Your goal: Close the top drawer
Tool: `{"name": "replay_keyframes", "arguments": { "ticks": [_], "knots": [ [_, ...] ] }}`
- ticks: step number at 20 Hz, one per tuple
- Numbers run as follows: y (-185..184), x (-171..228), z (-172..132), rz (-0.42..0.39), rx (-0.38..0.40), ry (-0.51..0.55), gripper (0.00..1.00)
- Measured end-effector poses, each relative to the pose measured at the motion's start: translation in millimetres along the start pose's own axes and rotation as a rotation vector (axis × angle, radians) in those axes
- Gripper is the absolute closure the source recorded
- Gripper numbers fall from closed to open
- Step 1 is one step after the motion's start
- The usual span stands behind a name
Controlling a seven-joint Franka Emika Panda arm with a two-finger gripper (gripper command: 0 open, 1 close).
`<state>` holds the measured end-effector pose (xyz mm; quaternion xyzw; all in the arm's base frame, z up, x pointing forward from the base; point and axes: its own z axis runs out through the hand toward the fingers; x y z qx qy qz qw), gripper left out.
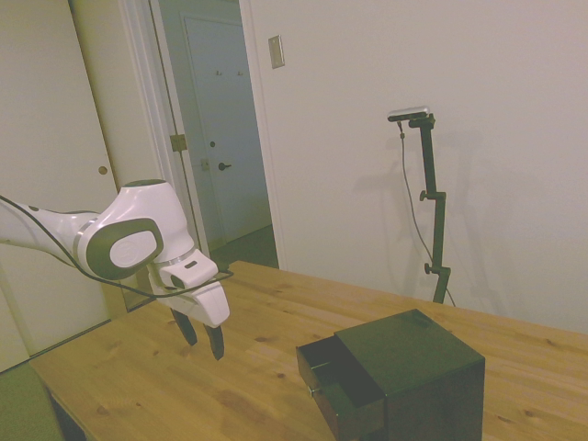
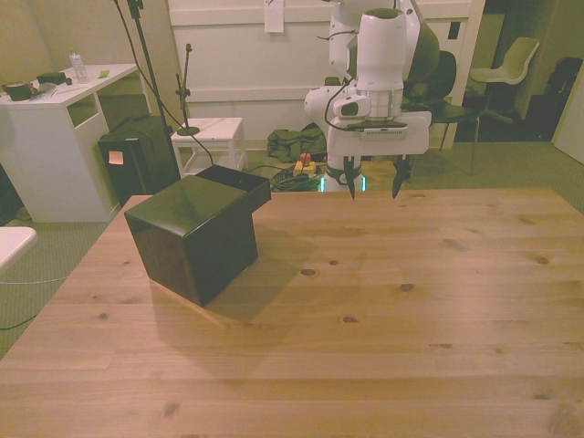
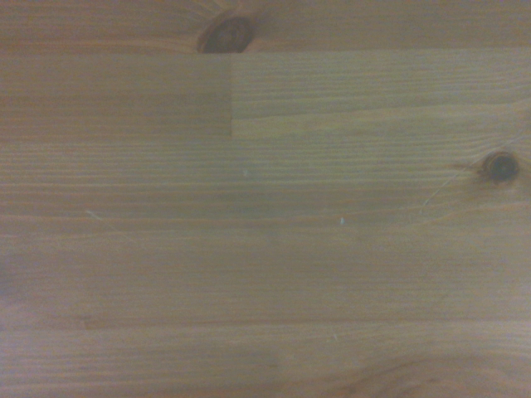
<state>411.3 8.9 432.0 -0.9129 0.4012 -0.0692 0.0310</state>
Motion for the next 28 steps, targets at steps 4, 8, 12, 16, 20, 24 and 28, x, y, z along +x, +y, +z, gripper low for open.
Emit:
{"name": "replay_keyframes", "arguments": {
  "ticks": [4, 8, 12, 16, 20, 24, 28],
  "knots": [
    [7.4, 5.6, -0.2, 0.043, -0.002, 0.001, 0.0],
    [46.5, 33.7, -7.0, 0.179, 0.004, 0.019, 0.0],
    [99.4, 74.0, -9.3, 0.306, -0.015, 0.043, 0.0],
    [121.0, 97.0, -8.2, 0.362, -0.024, 0.048, 1.0],
    [118.9, 117.7, -18.1, 0.379, -0.01, 0.065, 1.0],
    [116.2, 126.2, -20.6, 0.381, -0.008, 0.07, 1.0],
    [114.6, 129.7, -21.5, 0.379, -0.011, 0.075, 1.0]
  ]
}}
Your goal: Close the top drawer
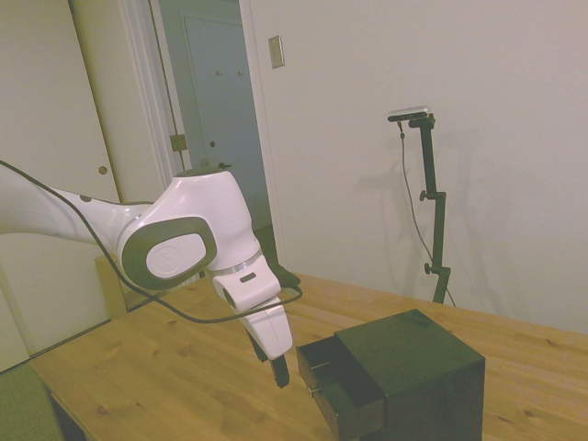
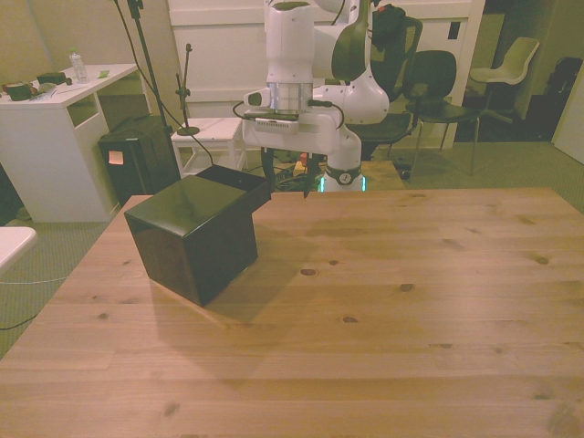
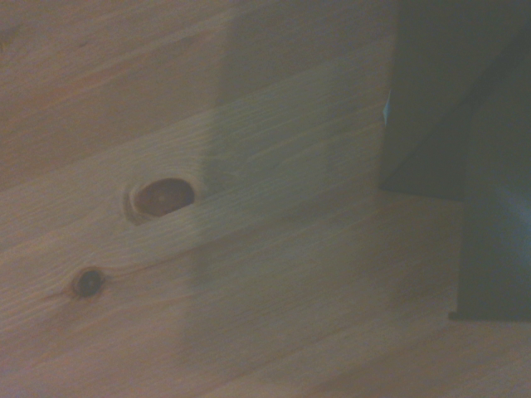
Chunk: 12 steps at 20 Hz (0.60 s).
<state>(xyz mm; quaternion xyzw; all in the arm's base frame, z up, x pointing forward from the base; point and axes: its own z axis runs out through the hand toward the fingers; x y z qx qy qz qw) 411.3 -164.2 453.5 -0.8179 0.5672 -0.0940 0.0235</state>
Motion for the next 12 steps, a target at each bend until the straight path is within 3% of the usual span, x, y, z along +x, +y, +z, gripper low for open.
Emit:
{"name": "replay_keyframes", "arguments": {
  "ticks": [12],
  "knots": [
    [-4.1, 27.0, -4.7, 0.037, -0.004, 0.031, 1.0]
  ]
}}
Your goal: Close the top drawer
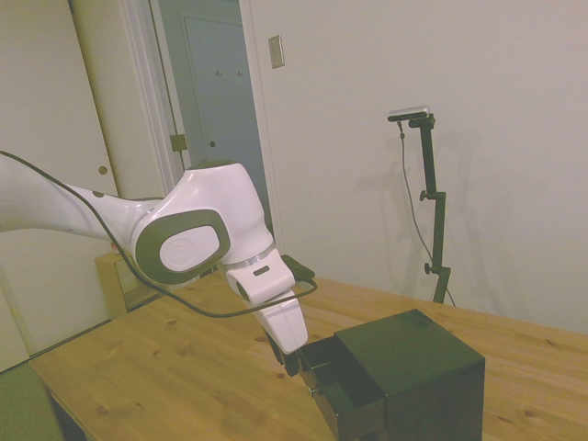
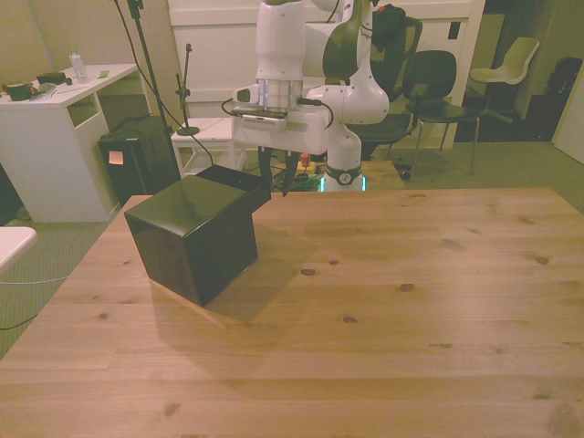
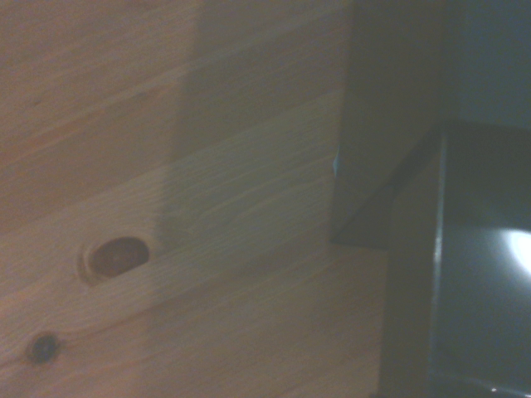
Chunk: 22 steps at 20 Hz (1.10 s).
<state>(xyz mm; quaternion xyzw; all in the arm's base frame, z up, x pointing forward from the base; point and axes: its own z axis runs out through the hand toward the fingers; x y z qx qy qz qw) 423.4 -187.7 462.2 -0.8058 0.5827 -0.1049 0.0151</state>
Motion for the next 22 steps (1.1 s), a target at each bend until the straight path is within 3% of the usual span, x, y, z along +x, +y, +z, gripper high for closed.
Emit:
{"name": "replay_keyframes", "arguments": {
  "ticks": [22],
  "knots": [
    [-5.9, 56.4, -2.1, 0.055, -0.024, 0.048, 1.0]
  ]
}}
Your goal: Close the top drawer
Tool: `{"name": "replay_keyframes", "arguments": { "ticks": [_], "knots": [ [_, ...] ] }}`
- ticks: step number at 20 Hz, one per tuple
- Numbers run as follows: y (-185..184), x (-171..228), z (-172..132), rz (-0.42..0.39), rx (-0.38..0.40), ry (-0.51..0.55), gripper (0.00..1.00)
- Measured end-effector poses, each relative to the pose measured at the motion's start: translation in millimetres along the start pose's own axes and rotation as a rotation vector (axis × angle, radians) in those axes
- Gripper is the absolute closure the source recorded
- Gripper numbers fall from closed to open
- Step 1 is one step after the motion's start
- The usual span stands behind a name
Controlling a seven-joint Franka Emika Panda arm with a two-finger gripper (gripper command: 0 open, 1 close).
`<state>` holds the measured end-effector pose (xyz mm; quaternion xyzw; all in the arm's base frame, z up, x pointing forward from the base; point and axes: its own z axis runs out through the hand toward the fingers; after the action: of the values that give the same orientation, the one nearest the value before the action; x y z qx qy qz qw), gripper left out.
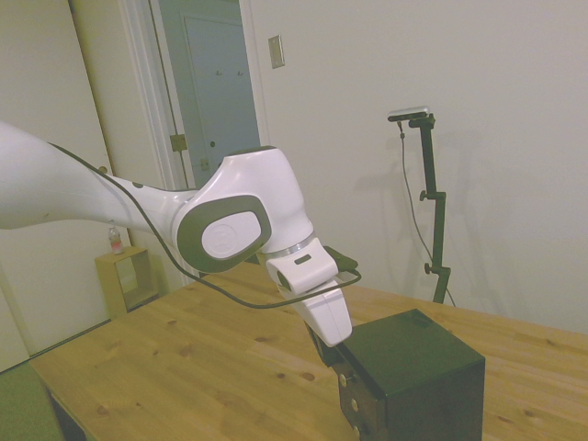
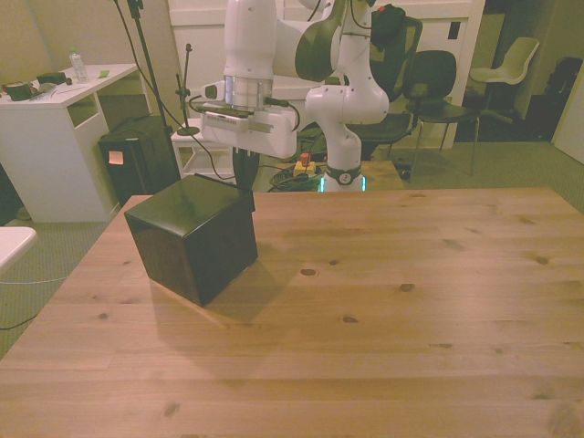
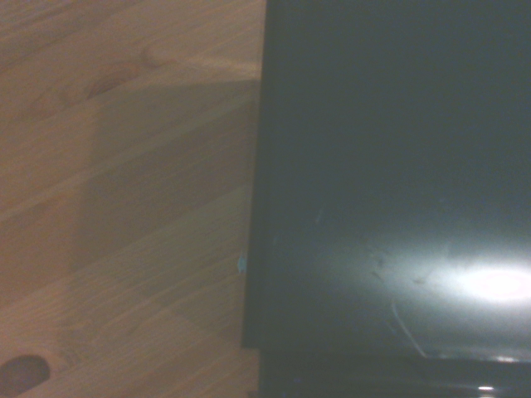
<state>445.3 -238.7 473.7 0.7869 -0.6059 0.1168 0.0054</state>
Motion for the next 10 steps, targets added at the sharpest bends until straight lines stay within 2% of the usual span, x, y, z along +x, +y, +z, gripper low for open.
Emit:
{"name": "replay_keyframes", "arguments": {
  "ticks": [10],
  "knots": [
    [14.2, 3.3, -8.5, 0.0, -0.006, 0.026, 1.0]
  ]
}}
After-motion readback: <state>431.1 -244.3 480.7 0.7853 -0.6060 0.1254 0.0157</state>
